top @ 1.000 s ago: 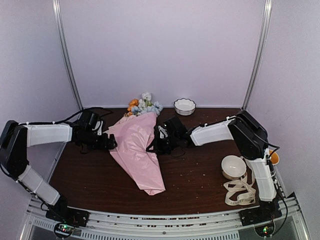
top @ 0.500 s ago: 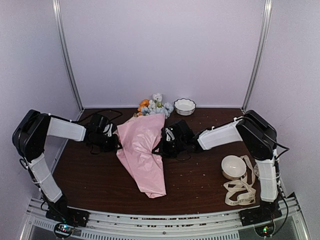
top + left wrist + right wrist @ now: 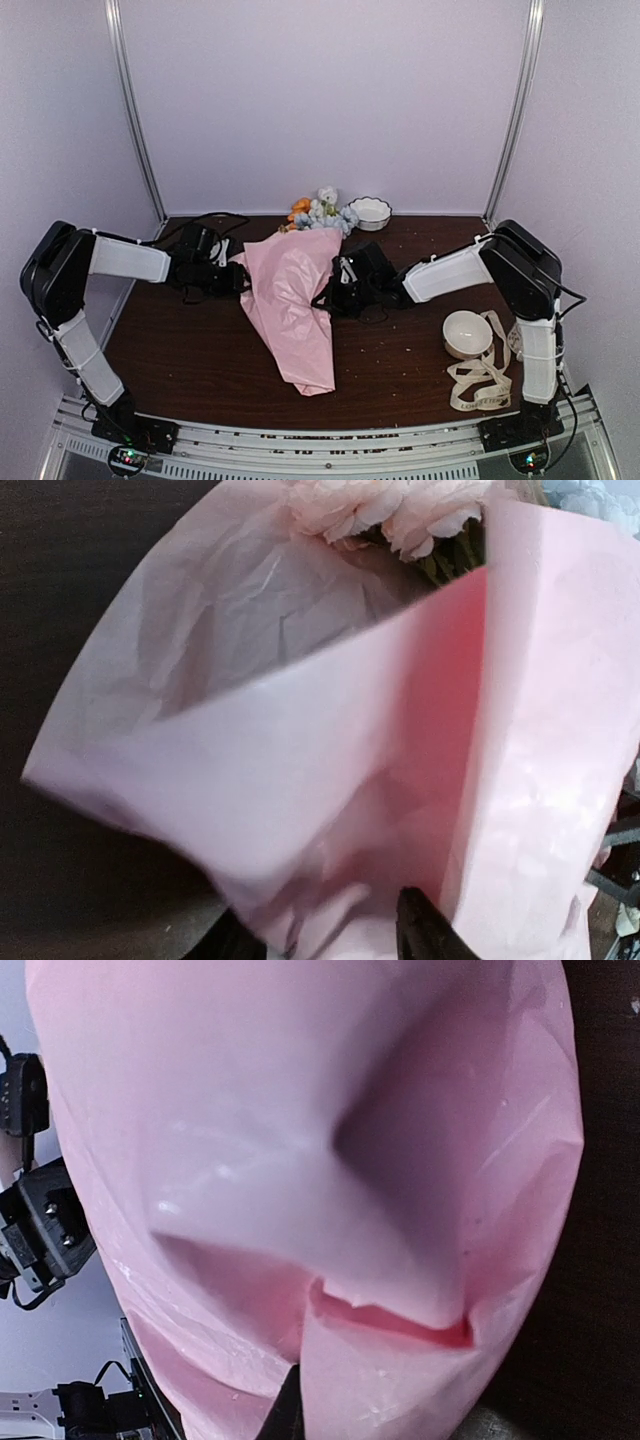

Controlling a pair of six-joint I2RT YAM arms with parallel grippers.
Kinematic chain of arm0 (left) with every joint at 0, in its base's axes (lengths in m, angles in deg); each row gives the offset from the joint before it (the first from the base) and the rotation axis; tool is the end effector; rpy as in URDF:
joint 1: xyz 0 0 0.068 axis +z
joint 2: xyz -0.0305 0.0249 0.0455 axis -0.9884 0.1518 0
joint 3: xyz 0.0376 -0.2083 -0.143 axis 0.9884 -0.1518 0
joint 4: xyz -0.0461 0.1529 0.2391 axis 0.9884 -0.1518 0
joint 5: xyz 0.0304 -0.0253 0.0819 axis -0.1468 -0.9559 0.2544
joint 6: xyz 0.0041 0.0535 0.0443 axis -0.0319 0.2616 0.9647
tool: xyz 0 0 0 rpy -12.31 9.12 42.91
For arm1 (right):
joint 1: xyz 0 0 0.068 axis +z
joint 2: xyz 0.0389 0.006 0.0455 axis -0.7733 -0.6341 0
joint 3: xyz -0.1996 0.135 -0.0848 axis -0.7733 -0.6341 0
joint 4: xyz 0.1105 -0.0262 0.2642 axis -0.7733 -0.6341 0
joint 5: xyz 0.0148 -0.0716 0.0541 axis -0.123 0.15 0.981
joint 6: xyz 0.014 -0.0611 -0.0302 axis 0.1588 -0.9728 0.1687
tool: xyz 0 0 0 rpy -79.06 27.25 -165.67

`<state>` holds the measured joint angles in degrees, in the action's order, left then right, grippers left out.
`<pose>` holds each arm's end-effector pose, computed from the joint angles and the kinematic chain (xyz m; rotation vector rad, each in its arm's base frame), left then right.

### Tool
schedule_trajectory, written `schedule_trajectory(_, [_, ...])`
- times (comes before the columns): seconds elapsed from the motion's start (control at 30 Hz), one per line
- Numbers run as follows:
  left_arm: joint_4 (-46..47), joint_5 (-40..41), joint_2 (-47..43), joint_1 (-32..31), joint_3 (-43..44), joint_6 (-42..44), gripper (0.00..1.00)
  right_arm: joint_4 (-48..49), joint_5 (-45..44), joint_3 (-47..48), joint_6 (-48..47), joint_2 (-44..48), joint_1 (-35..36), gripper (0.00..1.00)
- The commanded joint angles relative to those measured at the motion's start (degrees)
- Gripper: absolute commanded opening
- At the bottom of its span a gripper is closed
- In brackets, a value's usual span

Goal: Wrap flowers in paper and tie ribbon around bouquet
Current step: Press the fold line of the folded bouquet.

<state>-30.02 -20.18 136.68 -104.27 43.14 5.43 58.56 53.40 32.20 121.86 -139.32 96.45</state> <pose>0.3462 -0.1639 0.1004 -0.0726 2.5206 -0.7616 0.3083 0.3498 0.0879 -0.0831 2.5491 1.3037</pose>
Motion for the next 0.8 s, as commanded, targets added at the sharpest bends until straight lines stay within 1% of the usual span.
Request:
schedule_trajectory(0.0, [3.41,-0.15,-8.42,1.98,-5.38,3.15,0.55,2.45,-2.76,-0.77,-0.18,2.74,-0.31,0.00])
schedule_trajectory(0.07, [7.00,-1.97,-11.04,1.71,-8.86,2.46,0.65,2.23,-2.78,-0.71,-0.09,2.43,-0.34,0.00])
schedule_trajectory(0.1, [10.29,-3.08,-12.11,1.36,-10.94,1.33,0.69,2.11,-2.81,-0.63,0.00,2.23,-0.36,0.00])
schedule_trajectory(0.13, [13.71,-3.65,-12.85,0.63,-12.92,-0.33,0.75,2.23,-2.79,-0.60,0.11,2.07,-0.41,0.00])
schedule_trajectory(0.2, [20.53,-2.87,-13.33,-2.26,-15.88,-2.83,0.89,2.58,-2.79,-0.77,0.42,1.84,-0.34,0.00])
schedule_trajectory(0.23, [22.51,-1.56,-12.99,-4.25,-16.50,-3.79,0.97,2.67,-2.79,-0.78,0.45,1.75,-0.35,0.00])
schedule_trajectory(0.27, [24.01,-0.12,-12.16,-5.92,-16.71,-4.58,0.98,2.67,-2.74,-0.78,0.52,1.69,-0.36,0.00])
schedule_trajectory(0.33, [26.35,2.69,-9.53,-8.00,-16.83,-7.19,0.98,2.49,-2.70,-0.82,0.39,1.80,-0.34,0.00])
schedule_trajectory(0.4, [26.39,4.93,-6.63,-8.23,-16.46,-10.14,0.98,2.13,-2.78,-0.89,0.20,2.03,-0.36,0.00])
schedule_trajectory(0.5, [22.66,7.04,-3.79,-8.24,-14.53,-11.43,0.97,1.84,-2.70,-0.97,-0.11,2.32,-0.29,0.00])
schedule_trajectory(0.6, [18.09,7.85,-3.01,-8.22,-12.85,-11.69,0.90,1.71,-2.85,-1.05,-0.38,2.73,-0.30,0.00])
schedule_trajectory(0.77, [14.71,10.33,-5.27,-8.21,-13.53,-11.77,0.73,1.72,-2.90,-0.70,-0.43,2.64,-0.26,0.00])
